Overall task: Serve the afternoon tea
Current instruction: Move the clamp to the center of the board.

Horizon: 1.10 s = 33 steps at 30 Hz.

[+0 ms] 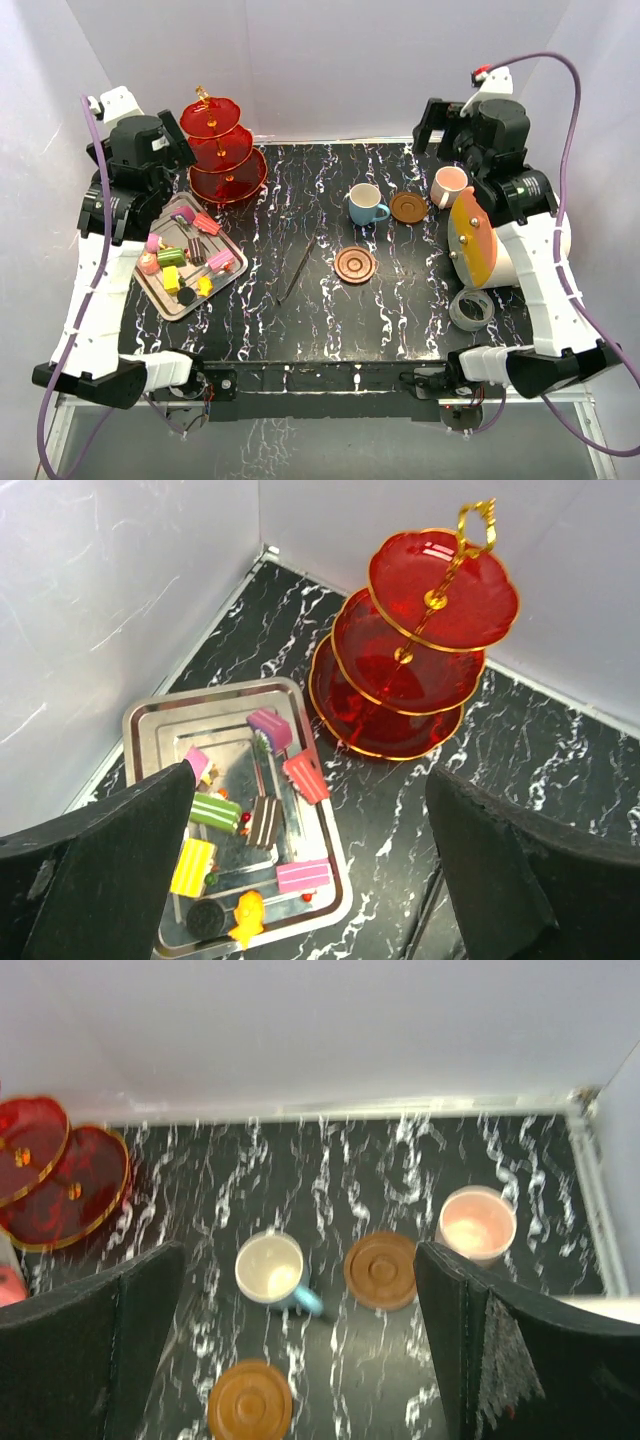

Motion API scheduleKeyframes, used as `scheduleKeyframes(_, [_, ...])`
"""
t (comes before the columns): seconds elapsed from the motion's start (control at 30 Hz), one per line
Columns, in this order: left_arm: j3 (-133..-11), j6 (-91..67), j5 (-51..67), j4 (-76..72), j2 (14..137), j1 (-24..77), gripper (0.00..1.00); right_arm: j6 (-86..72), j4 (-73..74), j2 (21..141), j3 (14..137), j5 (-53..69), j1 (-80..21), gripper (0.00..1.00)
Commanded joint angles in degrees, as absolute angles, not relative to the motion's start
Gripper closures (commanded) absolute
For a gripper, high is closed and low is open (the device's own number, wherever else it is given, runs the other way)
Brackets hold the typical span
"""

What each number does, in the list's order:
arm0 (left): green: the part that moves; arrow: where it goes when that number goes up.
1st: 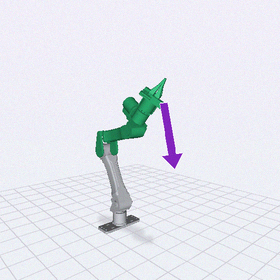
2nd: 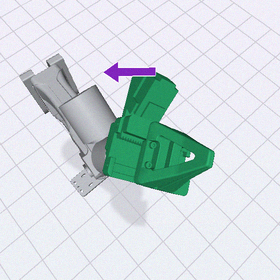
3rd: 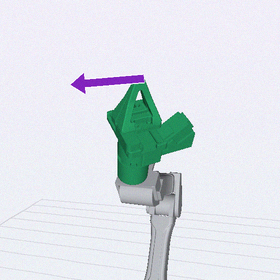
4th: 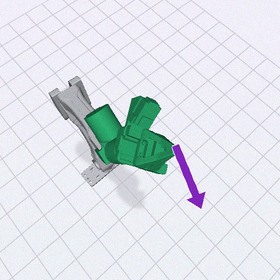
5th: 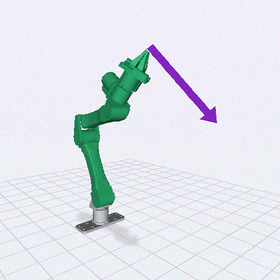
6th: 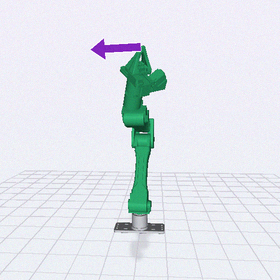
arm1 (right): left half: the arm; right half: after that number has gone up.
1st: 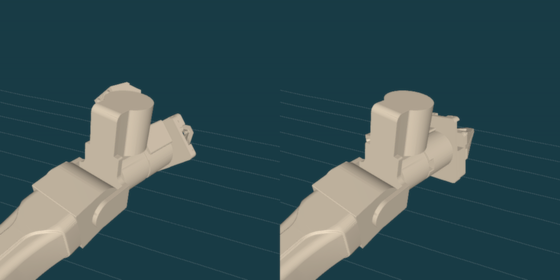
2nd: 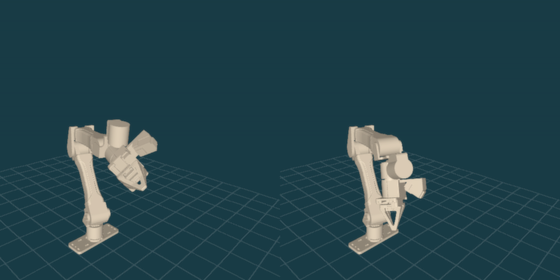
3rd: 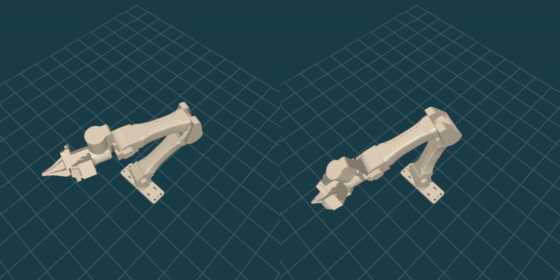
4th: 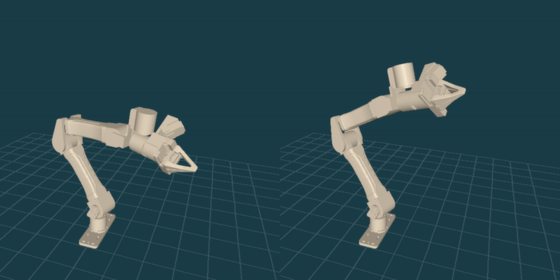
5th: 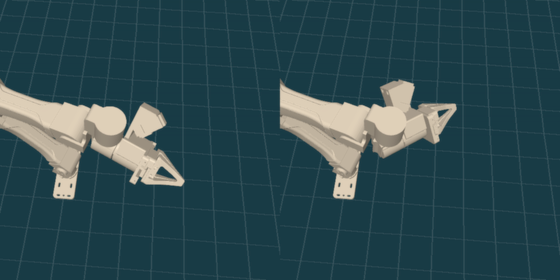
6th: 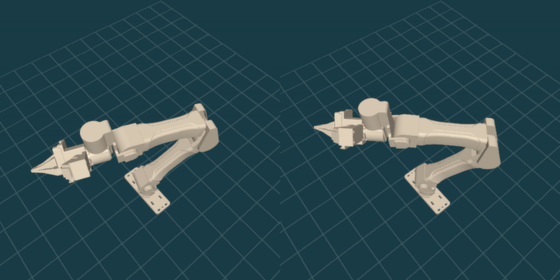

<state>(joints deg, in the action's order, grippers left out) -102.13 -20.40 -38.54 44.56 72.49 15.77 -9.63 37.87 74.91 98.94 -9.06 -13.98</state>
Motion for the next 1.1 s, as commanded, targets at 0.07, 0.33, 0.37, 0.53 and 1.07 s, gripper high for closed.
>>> scheduleKeyframes(0.07, [-94.41,-22.42,-33.03,45.28,65.31,12.20,0.01,-15.54,34.32,66.43,86.52,0.40,-11.69,0.02])
scheduleKeyframes(0.33, [-81.53,-25.37,-15.85,45.79,53.83,7.63,0.01,-24.56,32.48,59.89,70.43,20.83,-9.54,0.02])
scheduleKeyframes(0.37, [-80.15,-25.80,-13.52,45.87,52.43,7.14,0.01,-25.36,32.53,59.72,69.20,22.81,-9.88,0.02])
scheduleKeyframes(0.53, [-75.07,-26.94,-3.70,47.57,46.85,5.25,0.01,-28.19,35.36,61.37,66.97,25.86,-16.24,0.02])
scheduleKeyframes(1.07, [-64.58,-25.53,-6.29,45.78,37.93,3.21,0.01,-39.18,43.33,85.36,82.22,-4.98,-47.65,0.11])
